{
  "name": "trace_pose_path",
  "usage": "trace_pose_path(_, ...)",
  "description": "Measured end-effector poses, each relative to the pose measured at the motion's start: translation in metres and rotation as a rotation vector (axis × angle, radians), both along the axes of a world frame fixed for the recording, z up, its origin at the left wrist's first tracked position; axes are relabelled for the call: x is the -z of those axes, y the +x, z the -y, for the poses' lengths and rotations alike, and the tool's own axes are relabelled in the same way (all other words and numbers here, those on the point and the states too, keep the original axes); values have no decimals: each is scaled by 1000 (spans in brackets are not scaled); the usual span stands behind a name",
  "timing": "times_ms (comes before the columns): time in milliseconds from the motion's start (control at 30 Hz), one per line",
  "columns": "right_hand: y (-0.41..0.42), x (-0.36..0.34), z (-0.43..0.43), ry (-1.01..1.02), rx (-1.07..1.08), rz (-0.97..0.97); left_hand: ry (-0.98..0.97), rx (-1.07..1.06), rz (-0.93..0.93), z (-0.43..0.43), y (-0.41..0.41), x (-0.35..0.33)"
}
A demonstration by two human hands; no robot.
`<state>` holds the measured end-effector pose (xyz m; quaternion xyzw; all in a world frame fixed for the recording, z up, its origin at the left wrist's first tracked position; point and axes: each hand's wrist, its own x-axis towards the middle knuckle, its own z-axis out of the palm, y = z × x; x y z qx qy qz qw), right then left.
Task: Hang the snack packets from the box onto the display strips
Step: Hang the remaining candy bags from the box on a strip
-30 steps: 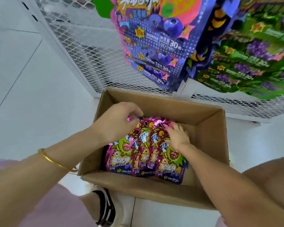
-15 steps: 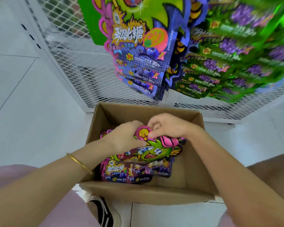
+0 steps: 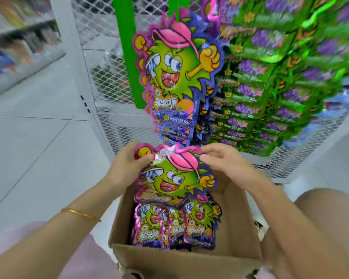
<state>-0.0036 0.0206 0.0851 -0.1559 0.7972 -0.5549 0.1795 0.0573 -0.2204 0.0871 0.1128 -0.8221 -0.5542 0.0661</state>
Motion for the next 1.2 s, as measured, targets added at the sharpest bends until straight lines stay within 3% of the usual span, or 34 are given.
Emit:
trace_pose_path(167, -4, -62, 25, -30, 15, -128, 65, 11, 1, 15, -2, -51)
trace_pose_path(500, -39, -209, 25, 196, 72, -672, -196, 35, -463, -18, -120, -241)
trace_pose_path(700, -68, -240, 25, 322, 185, -805, -153, 44, -369, -33, -162, -277)
trace_pose_path(900, -82, -253, 51, 373, 296, -915, -250, 146, -258, -27, -153, -281)
trace_pose_path(1200, -85, -268, 70, 397, 395, -1104, -179, 50, -190, -34, -146, -295)
